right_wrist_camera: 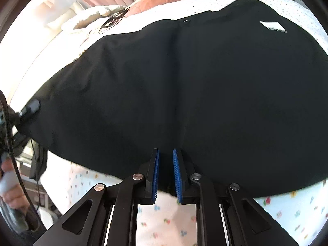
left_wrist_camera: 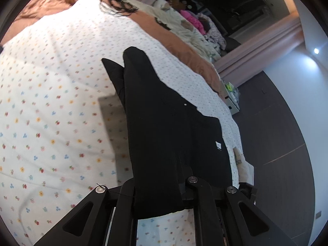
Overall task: Fold large clothes
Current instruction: 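Lift the shirt edge with both tools and fold it over onto itself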
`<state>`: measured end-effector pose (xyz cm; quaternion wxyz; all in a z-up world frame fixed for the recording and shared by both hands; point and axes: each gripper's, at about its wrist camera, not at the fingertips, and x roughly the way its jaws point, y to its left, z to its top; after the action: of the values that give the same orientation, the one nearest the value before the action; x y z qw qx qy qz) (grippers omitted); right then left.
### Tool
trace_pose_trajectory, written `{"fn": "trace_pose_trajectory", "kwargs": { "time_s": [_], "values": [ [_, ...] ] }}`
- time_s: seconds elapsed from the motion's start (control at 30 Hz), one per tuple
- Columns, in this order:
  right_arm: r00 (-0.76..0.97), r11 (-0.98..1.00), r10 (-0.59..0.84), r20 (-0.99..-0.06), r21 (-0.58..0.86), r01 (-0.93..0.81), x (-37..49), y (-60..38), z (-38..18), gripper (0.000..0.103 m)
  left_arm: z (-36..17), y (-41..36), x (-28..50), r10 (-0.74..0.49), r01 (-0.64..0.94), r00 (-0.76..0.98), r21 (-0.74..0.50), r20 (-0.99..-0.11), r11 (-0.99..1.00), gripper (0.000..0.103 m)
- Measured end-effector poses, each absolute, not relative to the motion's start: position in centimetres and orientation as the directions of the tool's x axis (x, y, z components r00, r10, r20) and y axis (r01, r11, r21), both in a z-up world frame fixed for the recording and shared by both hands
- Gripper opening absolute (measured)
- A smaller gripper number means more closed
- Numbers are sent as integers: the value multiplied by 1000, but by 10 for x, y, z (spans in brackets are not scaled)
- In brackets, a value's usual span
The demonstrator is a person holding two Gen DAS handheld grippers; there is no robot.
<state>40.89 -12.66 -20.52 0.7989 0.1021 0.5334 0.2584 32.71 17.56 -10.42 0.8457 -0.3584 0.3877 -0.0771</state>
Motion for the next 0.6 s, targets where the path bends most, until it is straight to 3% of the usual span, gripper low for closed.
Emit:
{"fn": "trace_pose_trajectory", "kwargs": {
  "time_s": [0.2,0.6],
  "values": [
    [296,827,555,-778,478,-295,401,-144,-195,14,-67,146,338,-425,-59,701,-640,-573,766,11],
    [477,826,557,-680,511,-237,376,-221,-157,14,-24,69,372,-476,96,675,-572,-564,815,11]
  ]
}}
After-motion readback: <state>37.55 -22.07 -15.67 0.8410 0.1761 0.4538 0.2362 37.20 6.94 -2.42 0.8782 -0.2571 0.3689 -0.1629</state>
